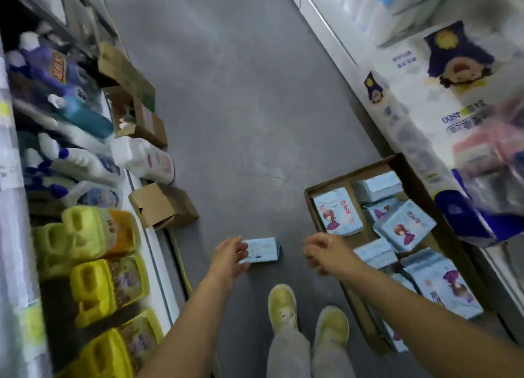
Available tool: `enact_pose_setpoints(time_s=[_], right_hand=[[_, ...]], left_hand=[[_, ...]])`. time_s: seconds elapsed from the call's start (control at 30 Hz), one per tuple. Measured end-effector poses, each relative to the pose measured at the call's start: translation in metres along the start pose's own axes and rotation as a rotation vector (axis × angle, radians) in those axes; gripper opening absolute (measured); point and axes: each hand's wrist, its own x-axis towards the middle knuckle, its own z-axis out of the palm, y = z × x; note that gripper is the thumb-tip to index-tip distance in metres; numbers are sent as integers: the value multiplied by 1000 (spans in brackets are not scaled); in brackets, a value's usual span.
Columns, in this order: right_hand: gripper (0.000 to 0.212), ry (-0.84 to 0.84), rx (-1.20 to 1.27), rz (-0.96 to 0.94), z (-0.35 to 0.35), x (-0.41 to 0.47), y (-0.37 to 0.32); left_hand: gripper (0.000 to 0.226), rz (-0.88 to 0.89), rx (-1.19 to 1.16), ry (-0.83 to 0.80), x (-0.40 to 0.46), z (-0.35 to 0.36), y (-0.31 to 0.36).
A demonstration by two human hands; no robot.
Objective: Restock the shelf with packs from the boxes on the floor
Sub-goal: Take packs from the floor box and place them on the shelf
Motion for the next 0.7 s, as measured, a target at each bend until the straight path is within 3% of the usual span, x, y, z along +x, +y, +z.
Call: enact_pose_setpoints(time_s=[0.13,0.4,0.57,0.7], right_hand=[[21,-71,-25,70,42,79,33],[68,-106,28,149,118,214,102],[40,-187,179,169,152,260,125],[27,-75,254,168,158,254,148]], left_hand=[[14,-26,89,33,80,1,-35],[42,-4,171,156,228,2,-90],[31,-1,146,157,277,11,-110],[46,45,155,222,275,21,-124]])
